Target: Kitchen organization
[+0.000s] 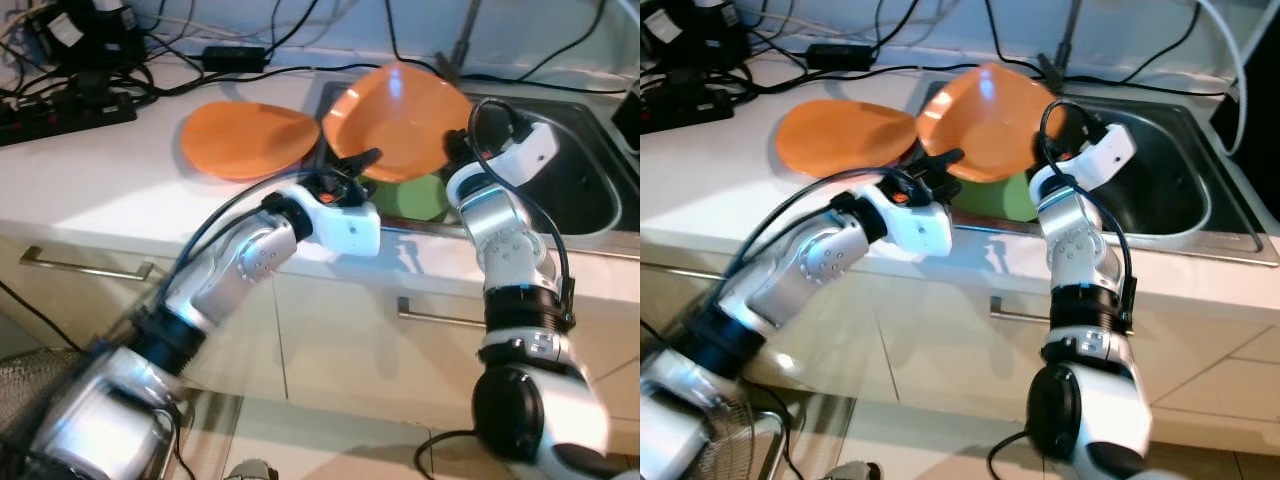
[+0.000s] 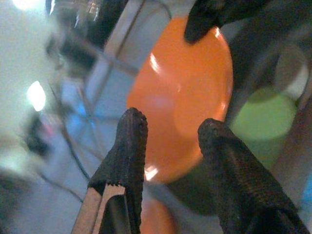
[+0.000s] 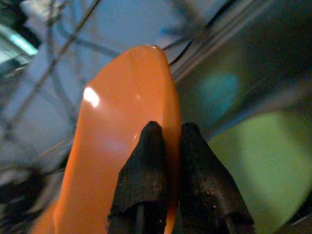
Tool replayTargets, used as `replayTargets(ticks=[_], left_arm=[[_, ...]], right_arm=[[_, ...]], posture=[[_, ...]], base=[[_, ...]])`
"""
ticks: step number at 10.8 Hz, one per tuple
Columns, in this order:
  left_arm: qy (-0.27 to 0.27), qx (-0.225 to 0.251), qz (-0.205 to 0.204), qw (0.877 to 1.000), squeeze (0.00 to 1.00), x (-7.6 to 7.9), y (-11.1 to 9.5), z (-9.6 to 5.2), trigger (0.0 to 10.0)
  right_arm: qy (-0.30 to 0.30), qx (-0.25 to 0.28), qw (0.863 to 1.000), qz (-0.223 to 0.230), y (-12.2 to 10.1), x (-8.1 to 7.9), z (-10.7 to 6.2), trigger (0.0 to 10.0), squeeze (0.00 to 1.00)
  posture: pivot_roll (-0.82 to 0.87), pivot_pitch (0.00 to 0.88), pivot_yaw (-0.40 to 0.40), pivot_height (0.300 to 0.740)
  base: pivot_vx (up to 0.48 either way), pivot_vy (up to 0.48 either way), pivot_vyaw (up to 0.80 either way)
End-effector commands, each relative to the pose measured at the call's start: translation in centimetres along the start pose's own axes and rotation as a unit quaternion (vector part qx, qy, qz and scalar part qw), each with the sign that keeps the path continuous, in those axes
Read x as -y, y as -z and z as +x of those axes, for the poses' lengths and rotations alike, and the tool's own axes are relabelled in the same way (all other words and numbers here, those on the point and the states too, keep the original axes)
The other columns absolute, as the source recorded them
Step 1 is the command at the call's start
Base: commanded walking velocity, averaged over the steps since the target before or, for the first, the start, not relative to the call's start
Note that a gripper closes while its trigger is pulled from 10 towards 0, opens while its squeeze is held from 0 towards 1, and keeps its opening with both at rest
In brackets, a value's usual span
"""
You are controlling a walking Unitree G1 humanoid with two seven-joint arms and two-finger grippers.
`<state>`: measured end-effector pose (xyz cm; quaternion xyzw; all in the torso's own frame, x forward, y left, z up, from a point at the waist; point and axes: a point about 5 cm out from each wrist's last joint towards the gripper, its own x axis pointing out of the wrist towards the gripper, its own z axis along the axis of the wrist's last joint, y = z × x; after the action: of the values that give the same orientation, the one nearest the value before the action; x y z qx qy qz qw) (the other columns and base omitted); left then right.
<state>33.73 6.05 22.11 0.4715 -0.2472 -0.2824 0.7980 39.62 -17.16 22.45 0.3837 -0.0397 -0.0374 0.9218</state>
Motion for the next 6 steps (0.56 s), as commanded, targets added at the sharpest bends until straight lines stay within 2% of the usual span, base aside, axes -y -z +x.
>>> replayTargets(ticks=[1, 2, 3, 4, 5, 6], left_arm=[[-0.028, -0.023, -0.125, 0.992, 0.0, -0.6, 0.4, -0.3, 10.0], [-0.032, -0.02, -0.23, 0.972, 0.0, -0.3, -0.2, -0.2, 10.0], [-0.032, -0.021, -0.278, 0.96, 0.0, 0.1, -0.4, -0.3, 10.0], [-0.039, -0.03, -0.341, 0.939, 0.0, 0.5, -0.4, -0.6, 10.0], [-0.045, -0.058, -0.4, 0.914, 0.0, 0.8, -0.2, -1.1, 10.0], [-0.04, -0.052, -0.396, 0.916, 0.0, 0.9, -0.3, -1.3, 10.0]], right_arm=[[0.01, 0.049, 0.997, -0.051, -1.5, -0.4, 0.3, 10.0, 0.0], [0.019, 0.071, 0.989, -0.126, -1.8, -0.1, 0.3, 10.0, 0.0], [0.021, 0.076, 0.984, -0.162, -1.6, 0.1, 0.4, 10.0, 0.0], [0.017, 0.075, 0.977, -0.2, -1.0, 0.0, 0.6, 10.0, 0.0], [0.007, 0.063, 0.97, -0.236, 0.1, -0.1, 0.7, 10.0, 0.0], [0.005, 0.047, 0.969, -0.243, 1.1, 0.1, 0.7, 10.0, 0.0]], posture=[[0.2, 0.048, -0.022, 0.74], [0.21, 0.051, -0.023, 0.74], [0.21, 0.055, -0.024, 0.74], [0.21, 0.063, -0.022, 0.74], [0.22, 0.073, -0.021, 0.74], [0.23, 0.088, -0.025, 0.74]], base=[[0.0, 0.0, 0.0], [0.0, 0.0, 0.0], [0.0, 0.0, 0.0], [0.0, 0.0, 0.0], [0.0, 0.0, 0.0], [0.0, 0.0, 0.0]])
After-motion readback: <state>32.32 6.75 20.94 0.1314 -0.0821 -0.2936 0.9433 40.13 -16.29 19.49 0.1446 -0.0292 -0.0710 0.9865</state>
